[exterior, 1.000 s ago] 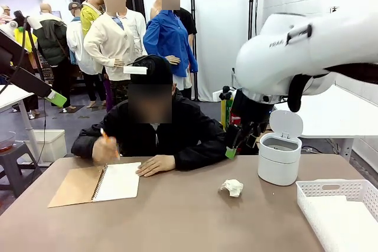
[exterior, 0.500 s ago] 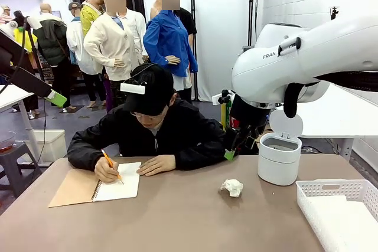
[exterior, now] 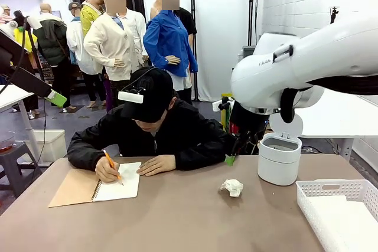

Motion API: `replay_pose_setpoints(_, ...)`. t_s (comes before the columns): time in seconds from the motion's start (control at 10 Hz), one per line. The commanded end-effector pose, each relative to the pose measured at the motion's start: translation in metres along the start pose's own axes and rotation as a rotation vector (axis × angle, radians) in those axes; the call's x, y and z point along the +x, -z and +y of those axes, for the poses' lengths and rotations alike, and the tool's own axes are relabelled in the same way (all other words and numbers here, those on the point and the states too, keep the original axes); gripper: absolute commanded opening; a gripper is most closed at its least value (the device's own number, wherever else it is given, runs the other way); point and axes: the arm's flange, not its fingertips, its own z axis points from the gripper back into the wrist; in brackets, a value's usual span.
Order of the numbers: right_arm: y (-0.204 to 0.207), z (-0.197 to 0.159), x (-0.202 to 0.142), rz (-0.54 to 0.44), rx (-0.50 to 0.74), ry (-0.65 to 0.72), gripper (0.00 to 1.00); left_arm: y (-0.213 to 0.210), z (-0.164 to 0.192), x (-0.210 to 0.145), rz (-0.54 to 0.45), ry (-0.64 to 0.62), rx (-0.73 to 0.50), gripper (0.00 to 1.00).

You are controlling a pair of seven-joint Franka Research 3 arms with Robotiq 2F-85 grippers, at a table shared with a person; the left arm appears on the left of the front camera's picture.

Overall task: Sort the paper based on its condition.
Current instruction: If a person hands you a paper, place it in the Organizing basket , and if it's crumpled, put it in the Trash can.

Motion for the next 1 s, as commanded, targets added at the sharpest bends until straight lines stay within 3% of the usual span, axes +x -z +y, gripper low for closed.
replay_pose_setpoints(0.0,0.025,-0.013,0.02,0.031,0.031,-0.02,1.0,-0.001,0.001,0.0,-0.004,-0.006,0.001,1.0)
replay_pose_setpoints(0.5,0.112,-0.038,0.031,0.106,-0.003,-0.043,1.0,-0.001,0.001,0.0,-0.004,-0.006,0.001,1.0)
replay_pose_setpoints(0.9,0.145,-0.042,0.043,0.149,-0.027,-0.081,1.0,-0.001,0.001,0.0,-0.004,-0.006,0.001,1.0)
